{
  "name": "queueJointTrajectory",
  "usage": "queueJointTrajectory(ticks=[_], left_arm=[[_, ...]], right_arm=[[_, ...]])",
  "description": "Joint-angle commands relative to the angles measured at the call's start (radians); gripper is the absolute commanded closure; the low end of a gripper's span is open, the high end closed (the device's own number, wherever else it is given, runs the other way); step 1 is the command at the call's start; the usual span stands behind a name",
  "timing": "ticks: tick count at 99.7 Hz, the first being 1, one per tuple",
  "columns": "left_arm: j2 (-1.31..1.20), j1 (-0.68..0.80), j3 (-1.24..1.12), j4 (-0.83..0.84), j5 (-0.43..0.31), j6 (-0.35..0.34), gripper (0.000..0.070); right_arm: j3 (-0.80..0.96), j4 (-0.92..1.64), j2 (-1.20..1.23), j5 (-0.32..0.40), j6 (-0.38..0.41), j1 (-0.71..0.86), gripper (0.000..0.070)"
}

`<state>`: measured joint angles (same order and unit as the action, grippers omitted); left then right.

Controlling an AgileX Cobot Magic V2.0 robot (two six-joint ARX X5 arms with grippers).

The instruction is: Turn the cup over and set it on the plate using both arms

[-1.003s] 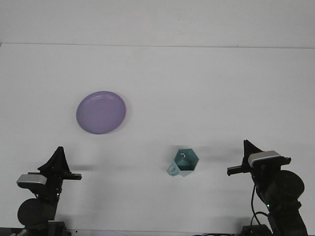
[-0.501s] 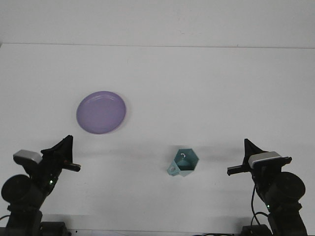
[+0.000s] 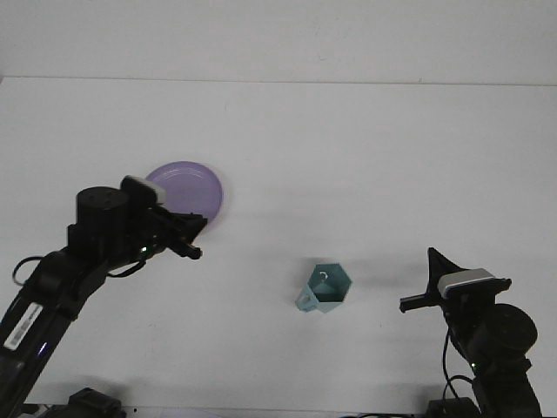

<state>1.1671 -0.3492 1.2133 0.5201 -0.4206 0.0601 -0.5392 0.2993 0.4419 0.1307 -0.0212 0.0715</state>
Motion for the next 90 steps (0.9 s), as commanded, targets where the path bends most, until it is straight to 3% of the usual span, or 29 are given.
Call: queueJointTrajectory(ticks=[1,10,32,62,90], left_arm=[[0.074,-0.046,0.060,0.018,-0.011,-0.034,0.0363],[0.171,-0.116,0.122,0.043,-0.010,-0.034,0.0271],[0.385,-0.244,0.266,0.126,-0.010,-0.034,0.0144],[0.629,-0.359,0.478,0.317,0.009,-0.046,0.0143],[0.728,-0.420,0.514,0.324,0.035,-0.045,0.0142]], right_arm=[[-0.002,-0.012,0.002,0.000,0.014,0.001,0.0700],[-0.002,-0.011,-0.004,0.000,0.014,0.001,0.0700],[-0.002,-0.011,-0.004,-0.001,0.014,0.001,0.0700],[-0.002,-0.015,-0.004,-0.001,0.015,0.001,0.0700],[-0.002,-0.015,-0.004,0.000,0.021,0.001,0.0700]])
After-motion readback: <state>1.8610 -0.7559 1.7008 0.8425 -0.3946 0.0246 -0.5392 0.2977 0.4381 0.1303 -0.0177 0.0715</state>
